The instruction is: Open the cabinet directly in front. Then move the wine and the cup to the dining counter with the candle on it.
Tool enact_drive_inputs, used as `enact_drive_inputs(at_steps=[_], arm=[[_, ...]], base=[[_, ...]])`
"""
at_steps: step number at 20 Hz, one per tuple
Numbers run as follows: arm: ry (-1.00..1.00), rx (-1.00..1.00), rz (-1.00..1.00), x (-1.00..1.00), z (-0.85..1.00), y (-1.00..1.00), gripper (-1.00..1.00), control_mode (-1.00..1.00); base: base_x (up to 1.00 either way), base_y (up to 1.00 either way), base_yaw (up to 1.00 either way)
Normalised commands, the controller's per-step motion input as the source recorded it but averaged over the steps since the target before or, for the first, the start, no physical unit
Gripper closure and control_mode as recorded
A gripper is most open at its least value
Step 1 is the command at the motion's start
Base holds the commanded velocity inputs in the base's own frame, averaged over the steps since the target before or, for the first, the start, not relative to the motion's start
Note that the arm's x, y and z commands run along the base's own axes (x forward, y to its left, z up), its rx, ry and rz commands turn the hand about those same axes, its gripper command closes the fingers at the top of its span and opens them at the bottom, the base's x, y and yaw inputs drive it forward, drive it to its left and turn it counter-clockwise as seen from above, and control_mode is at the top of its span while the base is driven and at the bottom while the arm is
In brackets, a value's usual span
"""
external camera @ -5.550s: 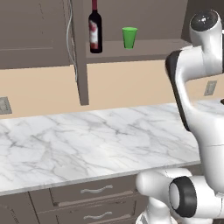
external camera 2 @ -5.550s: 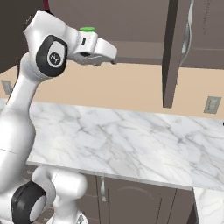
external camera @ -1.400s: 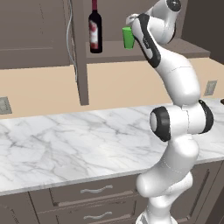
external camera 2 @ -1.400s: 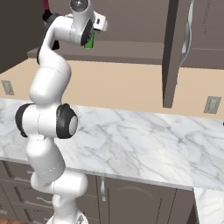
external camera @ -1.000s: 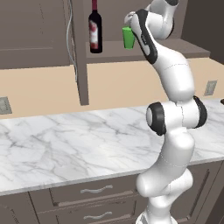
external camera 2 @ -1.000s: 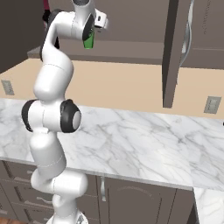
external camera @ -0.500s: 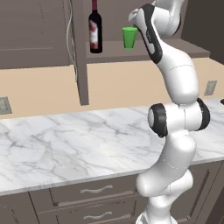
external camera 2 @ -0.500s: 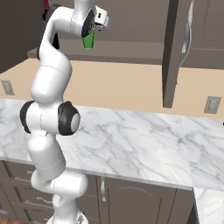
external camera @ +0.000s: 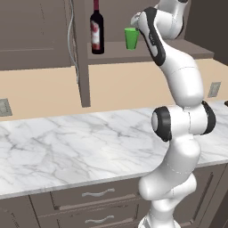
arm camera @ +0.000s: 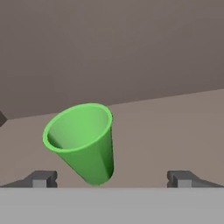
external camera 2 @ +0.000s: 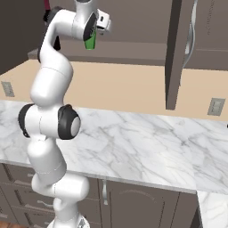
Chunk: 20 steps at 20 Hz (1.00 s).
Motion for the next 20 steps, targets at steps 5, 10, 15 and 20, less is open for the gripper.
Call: enact_drive_inputs(at_steps=[5,10,15,20], arm=[[0.00,0.00,0.00,0.00,-0.18,0.00,-1.00,-1.00],[0.00,-0.01,0.00,0.00,-0.20,0.00,-1.00,-1.00],[0.00,0.03,0.00,0.04,0.21,-0.04,-1.00,-1.00],[0.00,0.07,0.00,0.00,0.71,-0.12,-1.00,-1.00]], base=[[0.00,0.00,0.00],[0.00,0.00,0.00],[0.00,0.00,0.00],[0.00,0.00,0.00]])
